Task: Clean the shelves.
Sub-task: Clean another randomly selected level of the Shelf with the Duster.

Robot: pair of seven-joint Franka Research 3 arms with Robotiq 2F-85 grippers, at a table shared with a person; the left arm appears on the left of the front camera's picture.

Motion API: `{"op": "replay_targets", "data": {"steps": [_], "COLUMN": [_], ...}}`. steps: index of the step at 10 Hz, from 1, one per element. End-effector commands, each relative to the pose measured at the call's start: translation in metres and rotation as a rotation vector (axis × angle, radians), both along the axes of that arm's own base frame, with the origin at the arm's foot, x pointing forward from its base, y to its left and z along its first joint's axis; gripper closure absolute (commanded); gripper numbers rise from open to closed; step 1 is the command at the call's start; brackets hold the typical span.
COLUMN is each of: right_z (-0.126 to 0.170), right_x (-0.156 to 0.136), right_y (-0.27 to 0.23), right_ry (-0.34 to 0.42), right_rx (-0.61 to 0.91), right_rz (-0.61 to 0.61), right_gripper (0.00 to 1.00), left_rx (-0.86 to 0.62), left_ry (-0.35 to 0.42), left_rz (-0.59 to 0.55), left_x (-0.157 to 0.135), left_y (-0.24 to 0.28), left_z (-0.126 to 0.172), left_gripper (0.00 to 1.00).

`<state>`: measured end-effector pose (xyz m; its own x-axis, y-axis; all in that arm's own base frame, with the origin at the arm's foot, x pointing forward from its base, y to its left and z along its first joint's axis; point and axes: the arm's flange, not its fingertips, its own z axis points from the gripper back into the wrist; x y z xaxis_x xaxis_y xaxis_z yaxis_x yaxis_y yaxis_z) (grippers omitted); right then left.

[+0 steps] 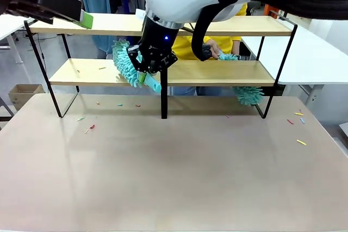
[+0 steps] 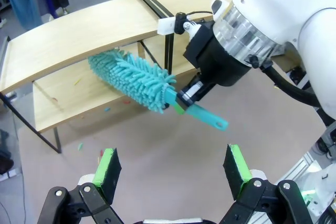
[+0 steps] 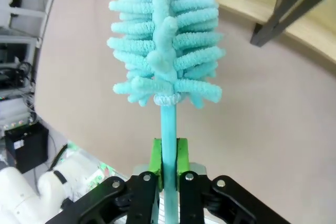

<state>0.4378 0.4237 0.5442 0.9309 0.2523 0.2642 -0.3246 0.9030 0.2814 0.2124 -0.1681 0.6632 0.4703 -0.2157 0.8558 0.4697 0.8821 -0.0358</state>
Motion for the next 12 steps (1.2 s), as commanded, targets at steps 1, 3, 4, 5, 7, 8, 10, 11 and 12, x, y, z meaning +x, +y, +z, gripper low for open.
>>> {"op": "replay_targets", "data": {"steps": [1, 3, 4, 5, 7, 8, 10, 11, 12], "right_z": [-0.005, -0.014, -0.016, -0.018, -0.02, -0.021, -0.022, -0.022, -0.024], "right_x": [0.011, 0.012, 0.014, 0.016, 0.018, 0.019, 0.029, 0.034, 0.039], "right_y": [0.015, 0.02, 0.023, 0.026, 0.026, 0.027, 0.034, 0.041, 0.046], "right_ry": [-0.041, -0.06, -0.057, -0.056, -0.049, -0.03, -0.002, 0.018, 0.043], "right_rx": [0.032, 0.016, -0.014, -0.032, -0.048, -0.034, -0.011, 0.009, 0.02], "right_rz": [-0.096, -0.191, -0.229, -0.245, -0.26, -0.233, -0.197, -0.16, -0.128], "right_gripper": [0.88, 0.88, 0.88, 0.88, 0.88, 0.88, 0.88, 0.88, 0.88], "left_rx": [-0.003, -0.003, -0.003, -0.003, -0.003, -0.003, -0.003, -0.003, -0.003], "left_ry": [-0.007, -0.007, -0.007, -0.007, -0.007, -0.007, -0.007, -0.007, -0.007], "left_rz": [0.001, 0.001, 0.001, 0.001, 0.001, 0.001, 0.001, 0.001, 0.001], "left_x": [0.0, 0.0, 0.0, 0.0, 0.0, 0.0, 0.0, 0.0, 0.0], "left_y": [0.001, 0.001, 0.001, 0.001, 0.001, 0.001, 0.001, 0.001, 0.001], "left_z": [-0.001, -0.001, -0.001, -0.001, -0.001, -0.001, -0.001, -0.001, -0.001], "left_gripper": [0.0, 0.0, 0.0, 0.0, 0.0, 0.0, 0.0, 0.0, 0.0]}}
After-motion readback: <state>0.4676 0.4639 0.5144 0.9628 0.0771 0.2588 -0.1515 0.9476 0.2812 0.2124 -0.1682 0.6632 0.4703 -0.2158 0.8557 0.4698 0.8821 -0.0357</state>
